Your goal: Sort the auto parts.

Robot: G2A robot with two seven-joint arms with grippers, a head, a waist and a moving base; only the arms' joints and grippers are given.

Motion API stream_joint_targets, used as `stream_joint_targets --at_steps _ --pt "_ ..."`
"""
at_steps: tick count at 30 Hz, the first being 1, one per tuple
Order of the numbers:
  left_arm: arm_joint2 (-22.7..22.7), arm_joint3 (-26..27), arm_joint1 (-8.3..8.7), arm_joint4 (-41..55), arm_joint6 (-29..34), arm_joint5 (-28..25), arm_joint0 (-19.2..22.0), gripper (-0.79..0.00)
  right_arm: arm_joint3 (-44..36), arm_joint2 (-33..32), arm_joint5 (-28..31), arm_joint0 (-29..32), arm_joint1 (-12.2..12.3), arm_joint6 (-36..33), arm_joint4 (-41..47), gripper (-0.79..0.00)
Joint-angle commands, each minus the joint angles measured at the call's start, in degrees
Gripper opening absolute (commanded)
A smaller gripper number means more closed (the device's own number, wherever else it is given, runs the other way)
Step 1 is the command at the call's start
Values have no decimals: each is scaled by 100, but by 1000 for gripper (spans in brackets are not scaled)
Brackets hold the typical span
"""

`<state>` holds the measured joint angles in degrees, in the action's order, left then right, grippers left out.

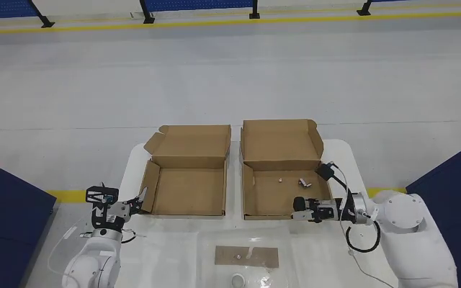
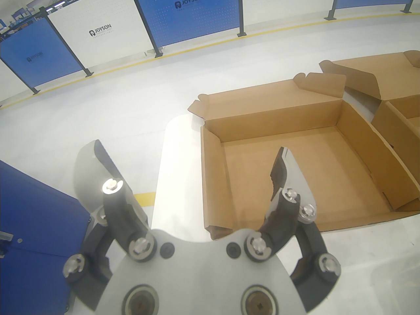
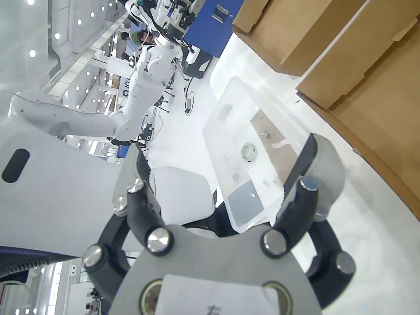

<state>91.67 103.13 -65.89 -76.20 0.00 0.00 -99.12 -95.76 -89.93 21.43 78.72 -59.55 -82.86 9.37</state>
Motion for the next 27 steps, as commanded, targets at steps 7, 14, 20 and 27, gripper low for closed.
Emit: stream_joint_targets --at_steps 7,14,20,27 --pt "0 0 0 0 0 0 0 0 2 -2 -1 0 -1 -1 -5 0" --pt "0 0 0 0 0 0 0 0 2 -2 -1 0 -1 -1 -5 0" --pt "-22 78 -1 -31 -15 -39 -25 0 2 -2 -1 0 -1 -1 -5 0" --pt "-165 778 46 -1195 788 -372 -393 0 2 -2 -1 0 -1 -1 -5 0"
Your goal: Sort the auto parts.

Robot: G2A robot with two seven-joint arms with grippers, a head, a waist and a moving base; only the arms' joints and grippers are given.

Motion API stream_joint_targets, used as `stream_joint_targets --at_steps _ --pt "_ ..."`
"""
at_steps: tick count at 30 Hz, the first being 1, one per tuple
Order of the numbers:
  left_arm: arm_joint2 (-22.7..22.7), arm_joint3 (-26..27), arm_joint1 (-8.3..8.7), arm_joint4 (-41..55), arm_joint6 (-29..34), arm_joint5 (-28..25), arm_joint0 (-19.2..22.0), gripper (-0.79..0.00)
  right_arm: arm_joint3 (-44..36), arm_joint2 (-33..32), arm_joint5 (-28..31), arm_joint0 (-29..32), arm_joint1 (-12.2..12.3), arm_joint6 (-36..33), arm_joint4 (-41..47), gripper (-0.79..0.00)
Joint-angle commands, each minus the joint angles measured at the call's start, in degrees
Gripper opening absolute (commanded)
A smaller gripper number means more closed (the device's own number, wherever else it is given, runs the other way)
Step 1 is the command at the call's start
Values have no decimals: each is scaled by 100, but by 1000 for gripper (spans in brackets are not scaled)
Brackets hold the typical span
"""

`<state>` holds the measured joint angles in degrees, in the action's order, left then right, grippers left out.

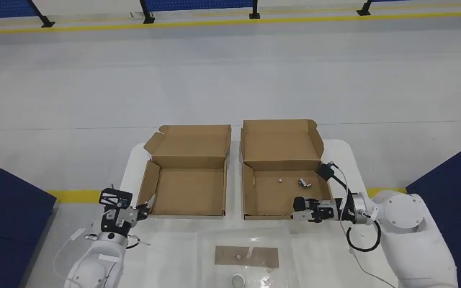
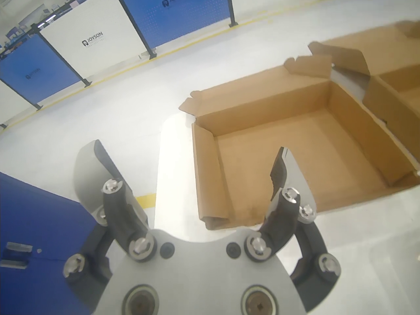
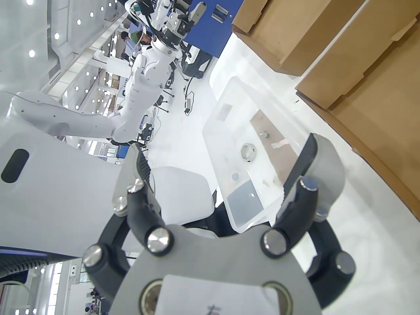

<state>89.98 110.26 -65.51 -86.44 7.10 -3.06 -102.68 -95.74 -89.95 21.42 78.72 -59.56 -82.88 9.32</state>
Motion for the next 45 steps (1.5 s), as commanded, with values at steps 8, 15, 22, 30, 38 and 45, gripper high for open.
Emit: stream_joint_targets --at_steps 8,15,22,30,38,45 --pt "1 64 7 -148 65 -78 -34 0 0 0 0 0 0 0 0 0" --pt "159 760 67 -133 688 -1116 -266 0 0 0 0 0 0 0 0 0" --pt "161 1190 112 -80 1741 -1882 -334 0 0 0 0 0 0 0 0 0" --pt "120 1536 135 -252 1825 -2169 -447 0 0 0 0 0 0 0 0 0" --pt "-313 2439 182 461 3602 -3234 -275 0 0 0 0 0 0 0 0 0" --pt "-1261 2439 177 827 5414 -3414 553 0 0 0 0 0 0 0 0 0"
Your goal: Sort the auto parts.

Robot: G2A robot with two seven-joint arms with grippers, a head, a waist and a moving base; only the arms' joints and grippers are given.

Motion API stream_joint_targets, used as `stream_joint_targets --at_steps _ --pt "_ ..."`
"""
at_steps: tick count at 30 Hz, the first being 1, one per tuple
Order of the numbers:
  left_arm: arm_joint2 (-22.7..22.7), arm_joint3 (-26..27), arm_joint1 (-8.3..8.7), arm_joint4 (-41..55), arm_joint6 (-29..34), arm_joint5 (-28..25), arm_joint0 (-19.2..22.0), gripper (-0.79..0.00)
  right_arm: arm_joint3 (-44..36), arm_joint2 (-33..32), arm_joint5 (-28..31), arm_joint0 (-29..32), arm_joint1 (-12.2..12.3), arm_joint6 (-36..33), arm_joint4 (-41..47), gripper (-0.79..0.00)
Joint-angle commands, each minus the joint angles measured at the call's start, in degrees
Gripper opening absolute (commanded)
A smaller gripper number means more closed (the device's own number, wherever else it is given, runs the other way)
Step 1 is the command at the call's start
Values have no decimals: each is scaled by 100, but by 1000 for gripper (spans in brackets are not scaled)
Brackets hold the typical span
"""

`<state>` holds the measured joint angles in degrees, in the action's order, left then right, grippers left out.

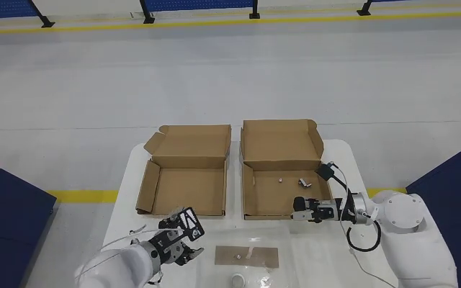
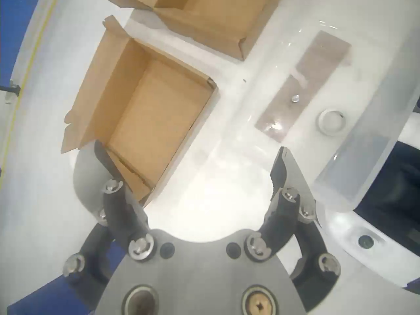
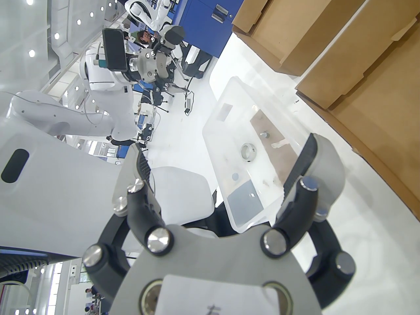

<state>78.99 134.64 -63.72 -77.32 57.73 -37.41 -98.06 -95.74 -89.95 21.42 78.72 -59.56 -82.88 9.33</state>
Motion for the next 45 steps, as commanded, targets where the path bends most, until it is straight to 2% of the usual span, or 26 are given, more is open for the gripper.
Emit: stream_joint_targets --at_steps 1,11,15,18,22,26,28,37,40,45 --pt "-360 0 -9 -140 579 50 211 0 0 0 0 0 0 0 0 0" --pt "-447 0 -9 -233 648 52 256 0 0 0 0 0 0 0 0 0" --pt "-913 0 1 -219 850 -66 385 0 0 0 0 0 0 0 0 0" --pt "-1480 -35 106 -205 1018 101 522 0 0 0 0 0 0 0 0 0" --pt "-2258 -173 293 26 1406 488 1042 0 0 0 0 0 0 0 0 0" --pt "-3004 -432 480 769 1844 927 1850 0 0 0 0 0 0 0 0 0" --pt "-3235 -549 556 957 2121 1203 2280 0 0 0 0 0 0 0 0 0" --pt "-3242 -569 557 949 2116 1210 2270 0 0 0 0 0 0 0 0 0" --pt "-3477 -591 535 862 2233 1318 2297 0 0 0 0 0 0 0 0 0" --pt "-3965 -868 423 1715 2791 1876 2862 0 0 0 0 0 0 0 0 0"
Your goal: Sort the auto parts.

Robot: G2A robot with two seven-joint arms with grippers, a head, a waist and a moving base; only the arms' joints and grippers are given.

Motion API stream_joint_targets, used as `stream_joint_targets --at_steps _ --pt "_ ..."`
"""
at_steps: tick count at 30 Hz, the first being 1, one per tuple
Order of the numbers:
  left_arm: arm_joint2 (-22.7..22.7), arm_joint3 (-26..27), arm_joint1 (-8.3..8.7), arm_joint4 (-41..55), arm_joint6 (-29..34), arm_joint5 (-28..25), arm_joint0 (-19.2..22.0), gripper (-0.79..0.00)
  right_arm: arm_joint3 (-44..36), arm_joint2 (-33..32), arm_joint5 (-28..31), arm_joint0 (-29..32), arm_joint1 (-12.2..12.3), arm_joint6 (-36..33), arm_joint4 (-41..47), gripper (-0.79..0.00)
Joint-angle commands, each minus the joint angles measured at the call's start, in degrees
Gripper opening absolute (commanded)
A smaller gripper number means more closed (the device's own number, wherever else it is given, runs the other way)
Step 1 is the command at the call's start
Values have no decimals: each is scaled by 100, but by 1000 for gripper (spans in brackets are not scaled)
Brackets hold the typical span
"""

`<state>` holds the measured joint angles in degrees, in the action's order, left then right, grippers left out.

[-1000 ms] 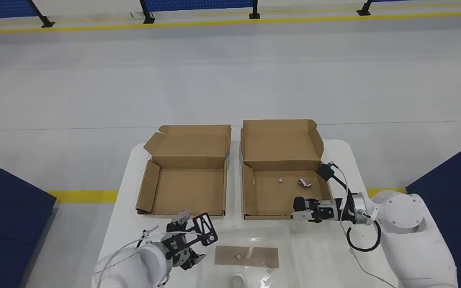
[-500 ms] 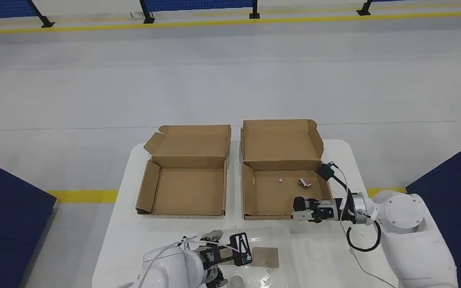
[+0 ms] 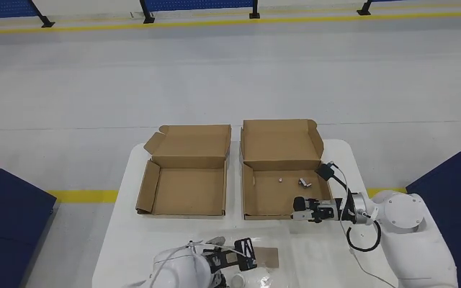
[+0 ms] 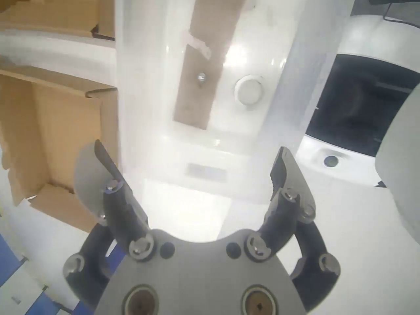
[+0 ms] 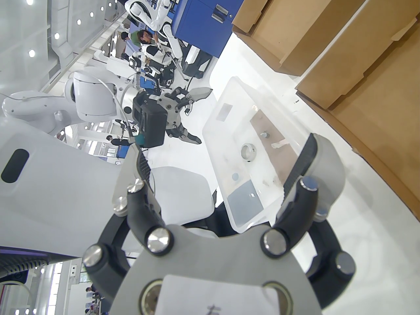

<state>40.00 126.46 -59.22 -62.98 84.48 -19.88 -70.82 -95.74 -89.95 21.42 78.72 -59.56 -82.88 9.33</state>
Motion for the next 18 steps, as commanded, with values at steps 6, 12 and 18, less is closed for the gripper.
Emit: stream_joint_targets --at_steps 6,12,18 --pt "-474 -652 -192 1243 352 544 969 0 0 0 0 0 0 0 0 0" --pt "-1039 -1090 -271 1640 352 1037 1557 0 0 0 0 0 0 0 0 0" --pt "-1039 -1090 -271 1640 352 1037 1557 0 0 0 0 0 0 0 0 0"
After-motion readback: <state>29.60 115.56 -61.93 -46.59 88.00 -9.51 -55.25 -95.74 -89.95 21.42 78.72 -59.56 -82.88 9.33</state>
